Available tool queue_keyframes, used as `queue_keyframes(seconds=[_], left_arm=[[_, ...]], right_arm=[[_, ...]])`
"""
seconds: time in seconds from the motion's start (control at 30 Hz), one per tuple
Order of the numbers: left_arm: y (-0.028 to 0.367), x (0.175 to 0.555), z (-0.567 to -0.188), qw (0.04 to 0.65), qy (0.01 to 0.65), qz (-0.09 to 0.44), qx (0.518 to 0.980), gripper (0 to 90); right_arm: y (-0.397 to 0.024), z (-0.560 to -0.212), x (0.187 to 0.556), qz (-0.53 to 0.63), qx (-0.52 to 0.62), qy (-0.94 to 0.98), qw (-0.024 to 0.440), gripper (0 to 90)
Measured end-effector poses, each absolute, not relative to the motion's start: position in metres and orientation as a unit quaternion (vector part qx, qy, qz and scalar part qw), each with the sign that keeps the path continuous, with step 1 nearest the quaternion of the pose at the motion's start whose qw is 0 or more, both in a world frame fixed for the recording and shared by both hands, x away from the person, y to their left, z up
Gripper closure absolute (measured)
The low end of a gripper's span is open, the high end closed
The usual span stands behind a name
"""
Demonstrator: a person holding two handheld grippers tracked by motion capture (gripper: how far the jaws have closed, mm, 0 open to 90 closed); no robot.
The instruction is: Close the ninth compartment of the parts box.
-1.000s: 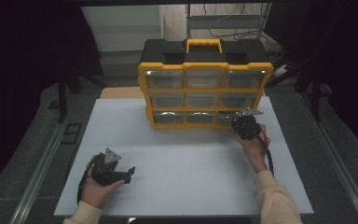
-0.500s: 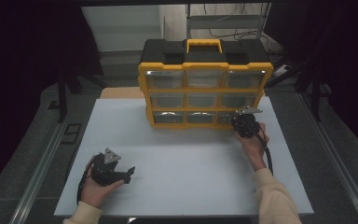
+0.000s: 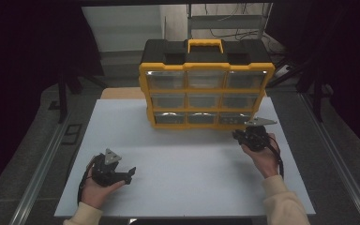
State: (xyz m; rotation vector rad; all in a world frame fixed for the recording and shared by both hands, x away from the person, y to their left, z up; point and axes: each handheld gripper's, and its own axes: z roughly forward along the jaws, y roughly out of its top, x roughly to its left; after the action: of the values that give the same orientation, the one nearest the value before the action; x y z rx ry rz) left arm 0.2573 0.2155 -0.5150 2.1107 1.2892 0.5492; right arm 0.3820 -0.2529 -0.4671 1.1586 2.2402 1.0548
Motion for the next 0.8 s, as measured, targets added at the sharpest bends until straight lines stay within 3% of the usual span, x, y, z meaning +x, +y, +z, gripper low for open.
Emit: queue_keyframes(seconds=[0.17,0.33,0.5,0.8], left_arm=[[0.215,0.257,-0.515,0.302,0.484,0.207,0.795,9.1],[0.216,0.257,-0.514,0.303,0.485,0.207,0.794,9.0],[0.216,0.257,-0.514,0.306,0.484,0.208,0.793,8.9],[0.215,0.257,-0.512,0.313,0.484,0.207,0.79,8.3]], right_arm=[[-0.262,-0.463,0.356,0.407,0.4,0.803,0.172,42.1],[-0.269,-0.464,0.335,0.418,0.384,0.808,0.155,26.6],[-0.275,-0.467,0.318,0.417,0.371,0.816,0.151,20.4],[-0.289,-0.473,0.308,0.414,0.375,0.816,0.15,19.2]])
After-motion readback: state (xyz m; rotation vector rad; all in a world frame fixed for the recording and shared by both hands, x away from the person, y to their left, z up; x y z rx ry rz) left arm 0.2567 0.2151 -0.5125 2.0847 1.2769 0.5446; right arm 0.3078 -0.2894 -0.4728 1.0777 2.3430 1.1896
